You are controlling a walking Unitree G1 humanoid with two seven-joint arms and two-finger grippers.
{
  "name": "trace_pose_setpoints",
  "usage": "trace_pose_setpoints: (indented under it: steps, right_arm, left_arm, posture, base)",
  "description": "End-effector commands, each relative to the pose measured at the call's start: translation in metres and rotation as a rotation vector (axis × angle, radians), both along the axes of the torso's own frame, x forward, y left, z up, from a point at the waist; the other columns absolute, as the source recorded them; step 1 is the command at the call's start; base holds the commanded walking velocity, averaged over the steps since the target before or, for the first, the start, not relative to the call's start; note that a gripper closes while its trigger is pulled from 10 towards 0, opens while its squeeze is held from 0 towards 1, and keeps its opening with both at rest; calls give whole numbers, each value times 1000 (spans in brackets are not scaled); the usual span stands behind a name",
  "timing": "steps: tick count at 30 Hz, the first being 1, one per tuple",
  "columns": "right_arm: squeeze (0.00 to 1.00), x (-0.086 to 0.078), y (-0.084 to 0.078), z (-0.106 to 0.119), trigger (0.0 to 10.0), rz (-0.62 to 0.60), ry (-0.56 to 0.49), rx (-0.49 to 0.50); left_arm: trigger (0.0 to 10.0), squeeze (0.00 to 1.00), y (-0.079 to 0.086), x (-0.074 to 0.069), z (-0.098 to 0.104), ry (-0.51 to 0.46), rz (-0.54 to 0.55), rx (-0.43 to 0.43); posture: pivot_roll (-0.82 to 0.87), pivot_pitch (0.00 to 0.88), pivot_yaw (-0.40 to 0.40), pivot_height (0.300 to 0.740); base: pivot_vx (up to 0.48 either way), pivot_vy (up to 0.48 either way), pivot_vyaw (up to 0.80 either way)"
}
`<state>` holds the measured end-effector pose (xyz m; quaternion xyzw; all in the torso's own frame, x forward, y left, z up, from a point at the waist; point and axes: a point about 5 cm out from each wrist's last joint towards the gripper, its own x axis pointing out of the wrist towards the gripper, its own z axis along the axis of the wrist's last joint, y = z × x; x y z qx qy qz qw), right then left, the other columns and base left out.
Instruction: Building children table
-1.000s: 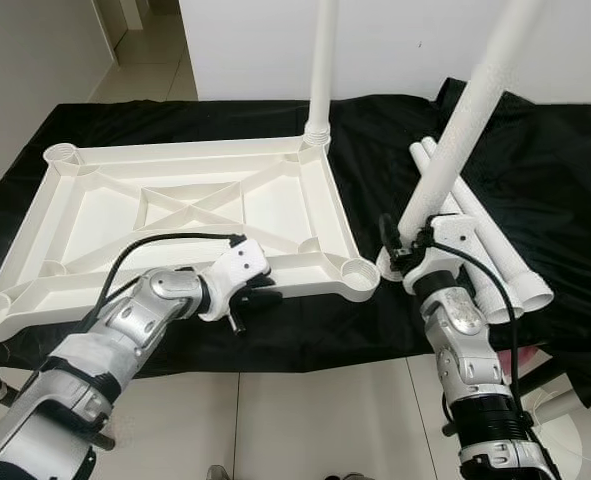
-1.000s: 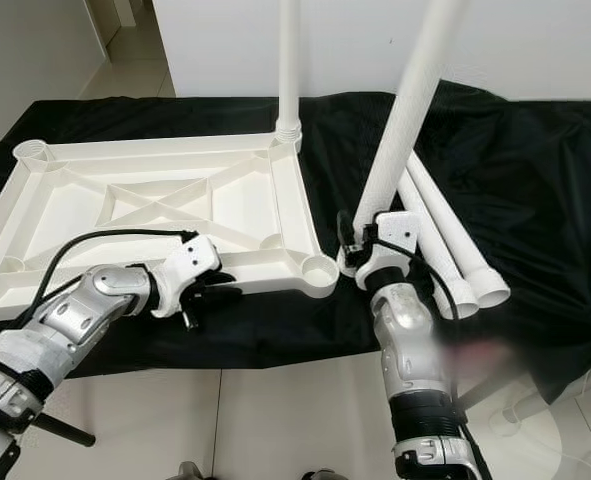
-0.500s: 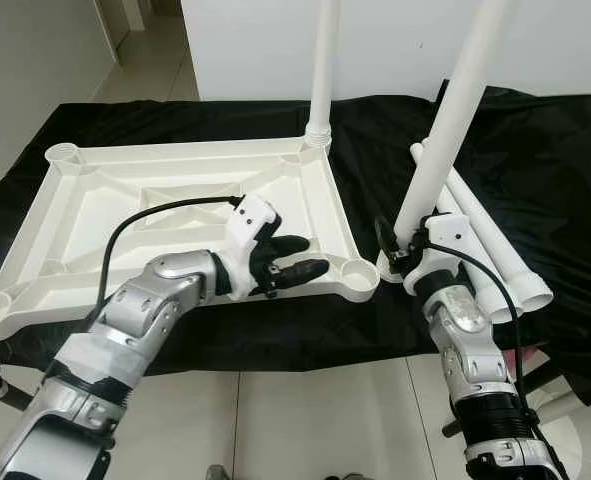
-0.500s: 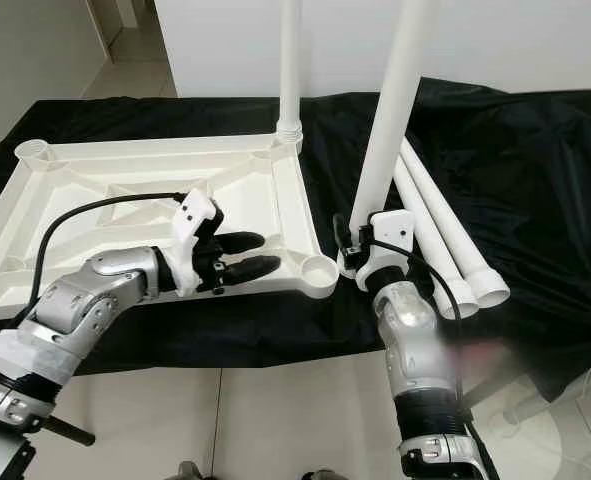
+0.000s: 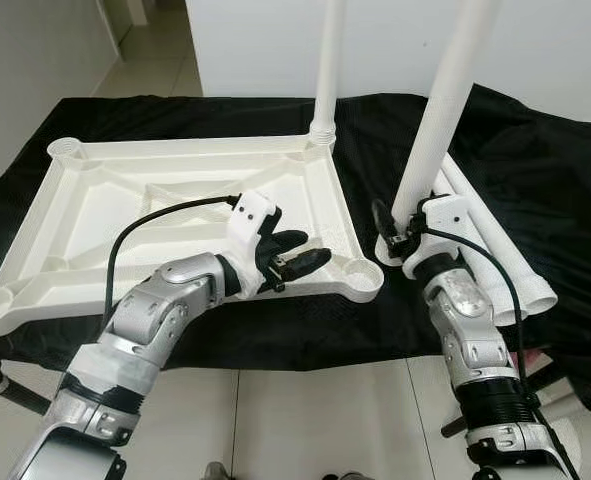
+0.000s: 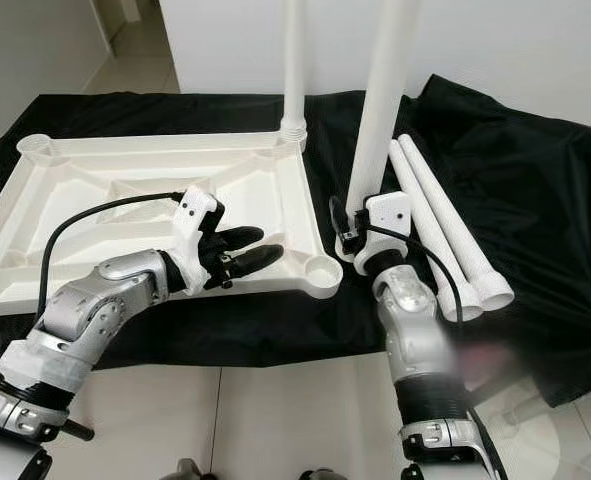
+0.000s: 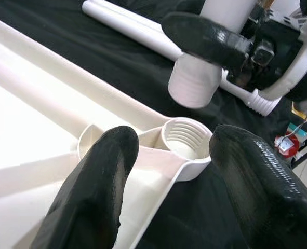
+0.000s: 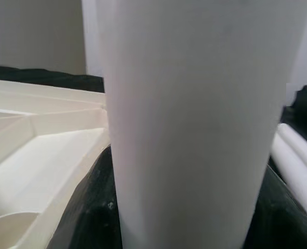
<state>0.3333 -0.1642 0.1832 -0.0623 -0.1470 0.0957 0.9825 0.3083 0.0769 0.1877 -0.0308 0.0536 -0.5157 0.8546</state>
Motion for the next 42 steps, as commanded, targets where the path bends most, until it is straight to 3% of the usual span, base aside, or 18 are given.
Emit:
trace_pose_setpoints:
  steps: [1, 6, 16, 18, 31, 42]
  right_arm:
    - [0, 2, -3, 6, 10000, -22, -26, 2]
    - [0, -1, 15, 4, 10000, 97, -33, 25]
    - [0, -8, 32, 1, 10000, 205, -40, 55]
    - [0, -8, 35, -2, 10000, 216, -28, 49]
    - [0, -20, 30, -20, 10000, 209, 21, 32]
    - [0, -30, 34, -44, 10000, 287, 84, -66]
  left_arm:
    - [10000, 0, 2, -2, 2, -2, 0, 1]
    - [10000, 0, 6, -9, 4, -9, -28, 18]
    - [10000, 0, 3, -18, -7, -103, -3, 85]
    - [10000, 0, 2, -15, -18, -136, 58, 173]
    - [10000, 0, 9, -15, -12, -171, 100, 156]
    - [10000, 0, 14, -9, -10, -176, 134, 155]
  posture:
    - [-14, 81, -5, 740]
    - [-13, 87, -2, 740]
    - [-2, 89, -4, 740]
    - [6, 87, -8, 740]
    - [22, 89, -18, 740]
    - [20, 91, -9, 740]
  base:
    - [0, 0, 0]
    - [0, 0, 0]
    - [0, 0, 0]
    - [0, 0, 0]
    - [0, 0, 0]
    - [0, 0, 0]
